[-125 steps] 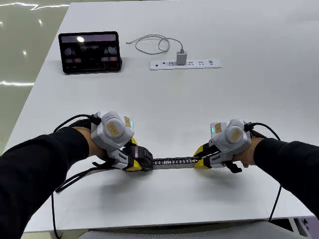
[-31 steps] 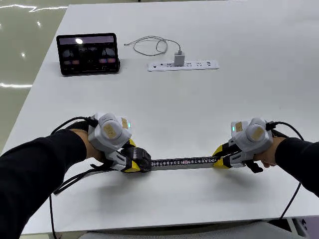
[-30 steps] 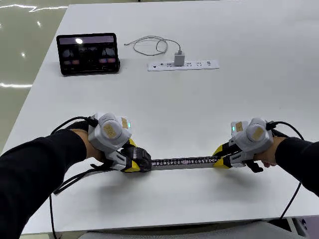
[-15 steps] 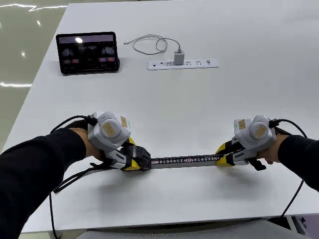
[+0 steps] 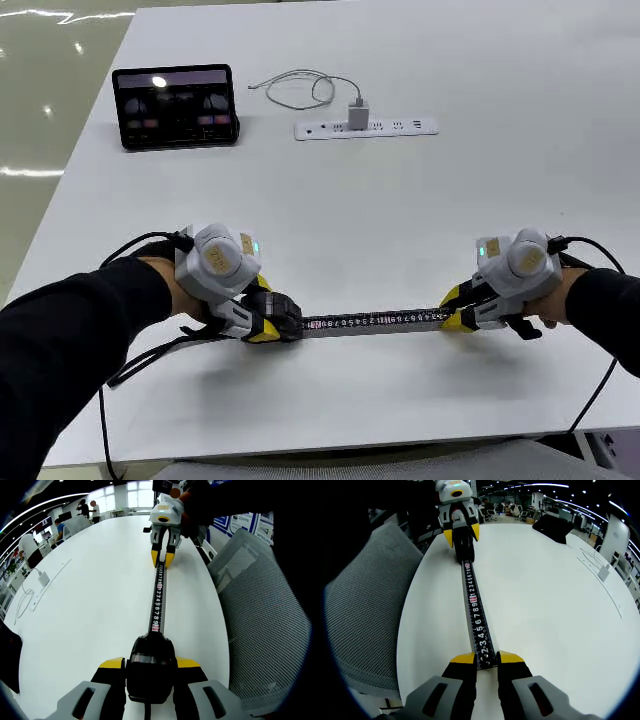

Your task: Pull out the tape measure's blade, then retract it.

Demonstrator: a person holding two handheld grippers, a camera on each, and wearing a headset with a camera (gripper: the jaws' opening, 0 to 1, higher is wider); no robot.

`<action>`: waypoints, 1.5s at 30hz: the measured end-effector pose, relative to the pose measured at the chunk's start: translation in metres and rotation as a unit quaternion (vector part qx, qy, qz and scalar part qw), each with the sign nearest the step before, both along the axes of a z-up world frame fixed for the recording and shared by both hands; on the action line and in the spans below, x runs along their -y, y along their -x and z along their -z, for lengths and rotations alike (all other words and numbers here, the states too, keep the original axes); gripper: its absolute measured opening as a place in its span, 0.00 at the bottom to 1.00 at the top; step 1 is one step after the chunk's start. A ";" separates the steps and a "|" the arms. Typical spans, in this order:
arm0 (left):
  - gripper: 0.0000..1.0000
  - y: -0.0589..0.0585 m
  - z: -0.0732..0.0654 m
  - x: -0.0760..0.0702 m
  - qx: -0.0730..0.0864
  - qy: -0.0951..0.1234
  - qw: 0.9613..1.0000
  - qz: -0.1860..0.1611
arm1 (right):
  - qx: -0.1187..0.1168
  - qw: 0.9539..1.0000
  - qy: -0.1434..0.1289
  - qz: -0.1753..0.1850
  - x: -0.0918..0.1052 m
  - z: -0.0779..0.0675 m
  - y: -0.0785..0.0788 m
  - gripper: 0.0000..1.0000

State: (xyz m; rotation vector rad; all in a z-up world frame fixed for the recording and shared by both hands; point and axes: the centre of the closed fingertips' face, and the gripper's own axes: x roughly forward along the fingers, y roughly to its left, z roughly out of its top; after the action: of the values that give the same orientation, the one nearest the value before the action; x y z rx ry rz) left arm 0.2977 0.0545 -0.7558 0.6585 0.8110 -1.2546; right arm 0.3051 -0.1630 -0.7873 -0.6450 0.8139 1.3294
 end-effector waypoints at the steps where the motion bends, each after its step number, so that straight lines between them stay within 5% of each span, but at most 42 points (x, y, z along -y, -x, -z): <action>1: 0.32 0.000 0.000 0.000 0.000 0.000 1.000 0.000 | 0.000 1.000 0.000 0.001 0.001 0.000 0.000 0.10; 45: 0.32 0.000 0.000 0.000 0.000 0.002 1.000 -0.001 | -0.010 1.000 0.009 0.018 0.021 0.002 -0.002 0.11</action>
State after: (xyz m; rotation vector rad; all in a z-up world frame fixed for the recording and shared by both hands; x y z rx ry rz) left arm 0.2974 0.0545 -0.7558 0.6547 0.8076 -1.2542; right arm 0.3071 -0.1845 -0.7896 -0.6300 0.8521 1.2998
